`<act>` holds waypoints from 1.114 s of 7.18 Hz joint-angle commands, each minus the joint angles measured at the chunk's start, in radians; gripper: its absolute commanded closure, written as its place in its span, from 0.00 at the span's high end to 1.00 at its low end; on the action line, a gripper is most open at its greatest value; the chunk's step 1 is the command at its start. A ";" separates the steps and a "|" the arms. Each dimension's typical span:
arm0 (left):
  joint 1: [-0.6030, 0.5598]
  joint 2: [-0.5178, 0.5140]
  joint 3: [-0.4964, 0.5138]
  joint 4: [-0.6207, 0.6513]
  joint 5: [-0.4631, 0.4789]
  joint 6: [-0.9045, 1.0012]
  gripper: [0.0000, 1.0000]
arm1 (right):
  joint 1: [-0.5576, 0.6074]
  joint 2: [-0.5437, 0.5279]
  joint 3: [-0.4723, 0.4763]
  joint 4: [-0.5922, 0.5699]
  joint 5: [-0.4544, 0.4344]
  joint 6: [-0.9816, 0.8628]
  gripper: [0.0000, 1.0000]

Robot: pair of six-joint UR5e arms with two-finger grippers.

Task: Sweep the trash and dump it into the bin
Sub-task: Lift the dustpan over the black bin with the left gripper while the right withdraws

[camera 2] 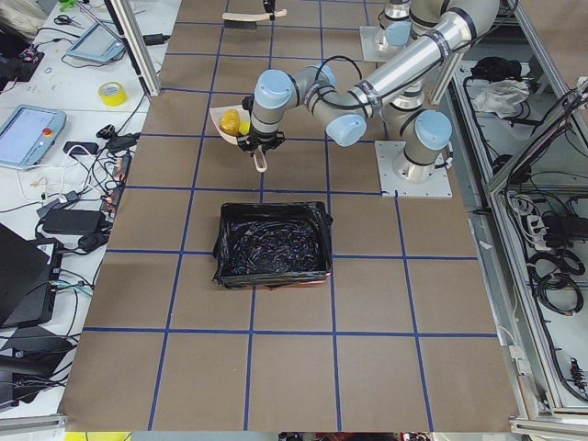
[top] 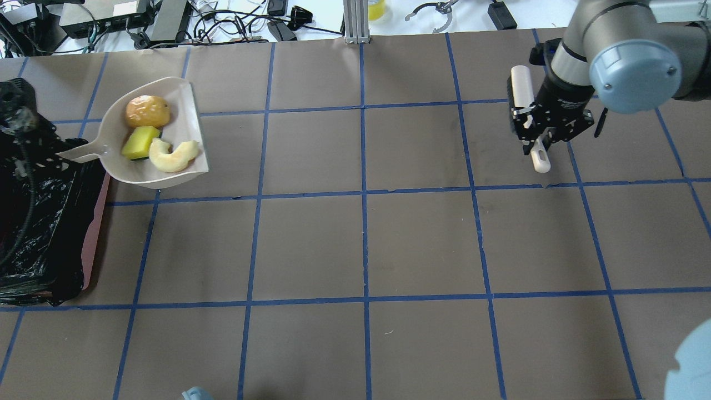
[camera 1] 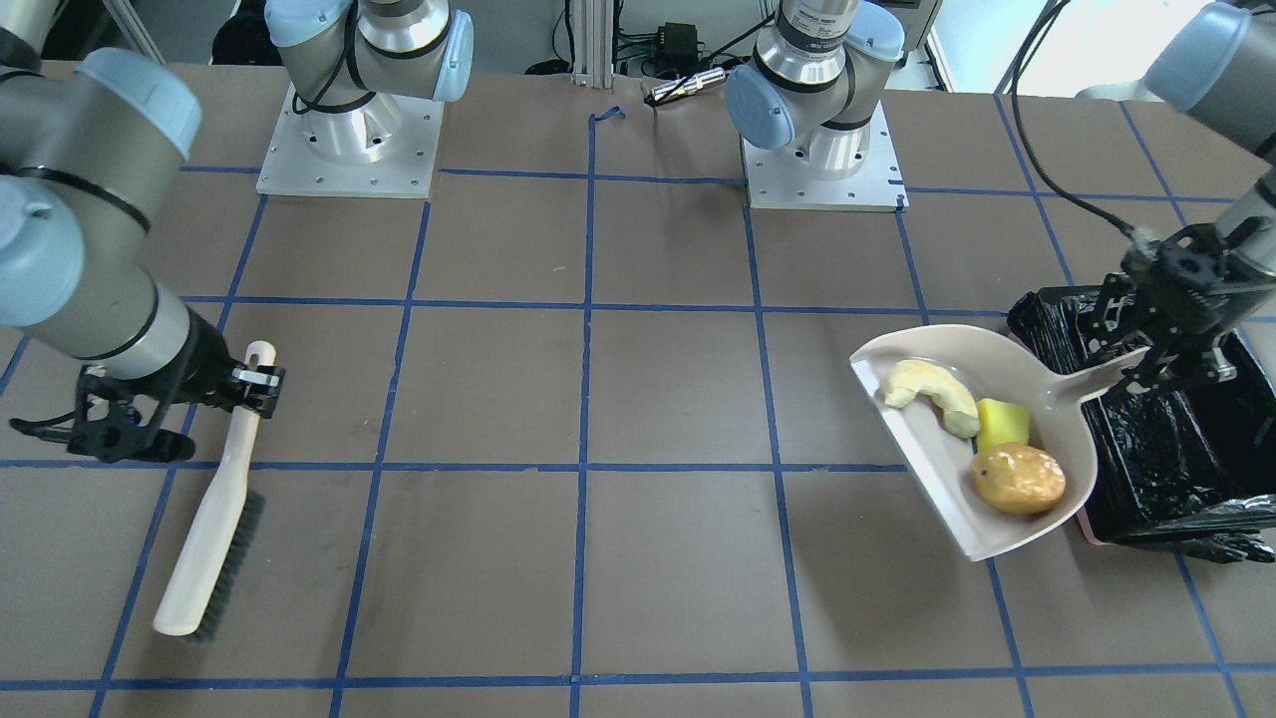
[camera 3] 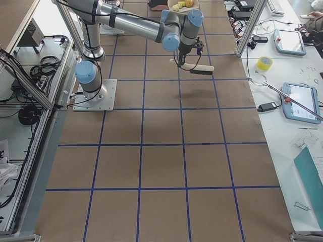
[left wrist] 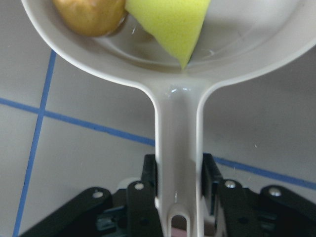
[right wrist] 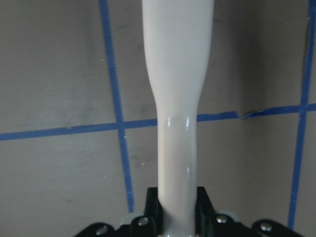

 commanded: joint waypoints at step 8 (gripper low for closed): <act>0.216 -0.096 0.249 0.198 0.589 0.255 0.00 | -0.170 0.120 0.082 -0.149 -0.071 -0.294 0.08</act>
